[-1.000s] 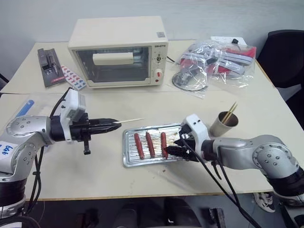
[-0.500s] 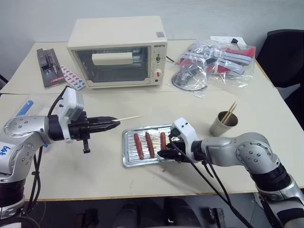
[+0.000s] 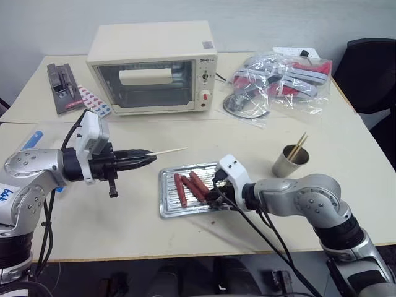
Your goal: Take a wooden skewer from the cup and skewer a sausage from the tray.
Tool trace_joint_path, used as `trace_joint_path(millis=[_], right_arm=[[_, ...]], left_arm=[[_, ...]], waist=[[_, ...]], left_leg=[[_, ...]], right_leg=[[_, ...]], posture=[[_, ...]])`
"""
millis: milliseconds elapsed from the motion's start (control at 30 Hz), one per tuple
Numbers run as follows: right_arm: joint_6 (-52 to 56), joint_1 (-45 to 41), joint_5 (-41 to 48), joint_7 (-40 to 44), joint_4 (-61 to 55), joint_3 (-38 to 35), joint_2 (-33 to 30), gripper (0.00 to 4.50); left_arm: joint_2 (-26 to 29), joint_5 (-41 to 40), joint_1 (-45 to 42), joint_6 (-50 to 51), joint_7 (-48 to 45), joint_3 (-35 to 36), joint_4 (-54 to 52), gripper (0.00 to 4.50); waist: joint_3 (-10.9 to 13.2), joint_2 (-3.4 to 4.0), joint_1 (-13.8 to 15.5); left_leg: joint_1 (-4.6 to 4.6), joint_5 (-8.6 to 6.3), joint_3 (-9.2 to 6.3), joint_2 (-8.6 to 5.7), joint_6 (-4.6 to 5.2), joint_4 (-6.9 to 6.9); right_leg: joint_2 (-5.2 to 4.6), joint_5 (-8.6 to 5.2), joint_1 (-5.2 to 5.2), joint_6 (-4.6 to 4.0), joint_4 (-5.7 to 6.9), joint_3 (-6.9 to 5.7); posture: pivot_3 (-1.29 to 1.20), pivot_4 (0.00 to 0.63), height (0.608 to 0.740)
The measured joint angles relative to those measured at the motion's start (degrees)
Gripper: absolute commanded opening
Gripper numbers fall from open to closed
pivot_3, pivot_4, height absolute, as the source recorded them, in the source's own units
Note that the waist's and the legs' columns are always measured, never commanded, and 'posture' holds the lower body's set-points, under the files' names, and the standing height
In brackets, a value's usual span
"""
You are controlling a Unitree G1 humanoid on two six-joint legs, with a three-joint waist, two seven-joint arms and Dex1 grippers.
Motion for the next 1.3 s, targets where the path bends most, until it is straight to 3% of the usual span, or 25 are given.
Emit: trace_joint_path(millis=[233,467,1300], right_arm=[[0.9,-1.2,-5.8,4.1,0.1,-0.3,0.1,0.66],[-2.0,-2.6,-15.6,11.0,-0.7,2.0,-6.3,2.20],[-7.0,-3.8,-32.2,21.3,3.7,3.3,0.1,2.20]], left_arm=[[-0.2,0.1,0.0,-0.6,0.1,0.0,0.1,0.00],[-1.1,0.3,0.0,-1.8,0.7,-0.2,0.3,0.00],[-1.6,0.5,-1.1,-3.4,1.2,-1.5,1.3,0.00]], waist=[[0.0,0.00,0.0],[0.0,0.00,0.1],[0.0,0.00,-1.2]], left_leg=[[0.00,0.01,0.00,-0.03,-0.01,0.00],[0.00,0.01,0.00,-0.05,-0.01,0.00],[-0.06,0.03,0.02,-0.07,-0.05,-0.02]], right_leg=[[0.00,0.00,-0.02,0.00,0.03,0.01],[-0.02,0.00,-0.03,0.00,0.03,0.02],[-0.01,0.00,-0.18,-0.01,0.17,0.04]], posture=[[0.00,0.150,0.740],[0.00,0.150,0.740],[0.00,0.150,0.740]])
